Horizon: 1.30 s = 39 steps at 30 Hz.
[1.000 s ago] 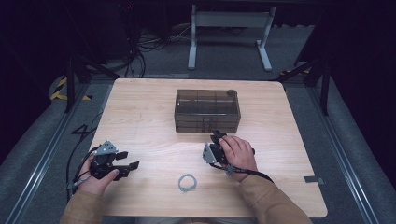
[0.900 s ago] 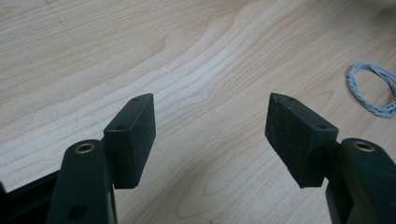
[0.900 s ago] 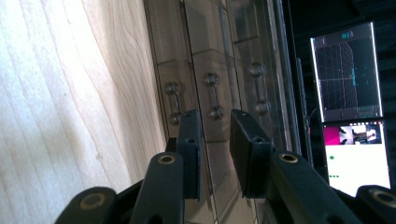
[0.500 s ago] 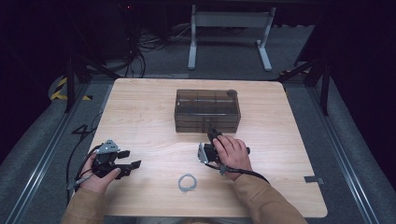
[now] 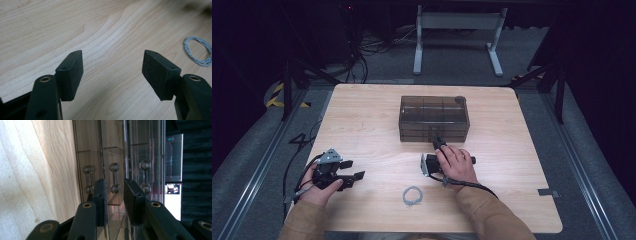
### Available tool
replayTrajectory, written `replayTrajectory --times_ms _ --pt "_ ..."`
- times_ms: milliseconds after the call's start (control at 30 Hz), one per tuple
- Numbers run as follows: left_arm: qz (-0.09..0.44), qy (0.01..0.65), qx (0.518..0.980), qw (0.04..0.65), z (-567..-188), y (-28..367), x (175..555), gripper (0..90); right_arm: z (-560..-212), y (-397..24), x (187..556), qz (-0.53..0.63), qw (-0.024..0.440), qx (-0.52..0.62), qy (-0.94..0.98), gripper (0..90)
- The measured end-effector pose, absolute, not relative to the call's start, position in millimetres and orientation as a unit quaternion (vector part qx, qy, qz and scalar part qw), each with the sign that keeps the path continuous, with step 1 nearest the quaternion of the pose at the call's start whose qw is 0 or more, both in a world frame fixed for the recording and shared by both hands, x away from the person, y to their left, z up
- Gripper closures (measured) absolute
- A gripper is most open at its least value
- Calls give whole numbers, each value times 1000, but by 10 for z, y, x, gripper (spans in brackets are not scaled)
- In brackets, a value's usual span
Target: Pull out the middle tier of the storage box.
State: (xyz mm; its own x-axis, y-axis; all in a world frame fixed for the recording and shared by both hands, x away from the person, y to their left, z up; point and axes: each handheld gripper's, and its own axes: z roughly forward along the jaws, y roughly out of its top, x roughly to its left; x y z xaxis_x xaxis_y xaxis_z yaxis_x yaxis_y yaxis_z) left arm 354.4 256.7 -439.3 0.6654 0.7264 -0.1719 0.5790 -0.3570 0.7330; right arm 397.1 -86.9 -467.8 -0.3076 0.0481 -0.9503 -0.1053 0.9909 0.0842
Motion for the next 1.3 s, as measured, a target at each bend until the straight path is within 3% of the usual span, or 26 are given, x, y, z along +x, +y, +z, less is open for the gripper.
replayTrajectory --times_ms 1300 --pt "92 411 816 396 -4420 2625 3491 347 -4784 -735 4155 38 605 -25 795 769"
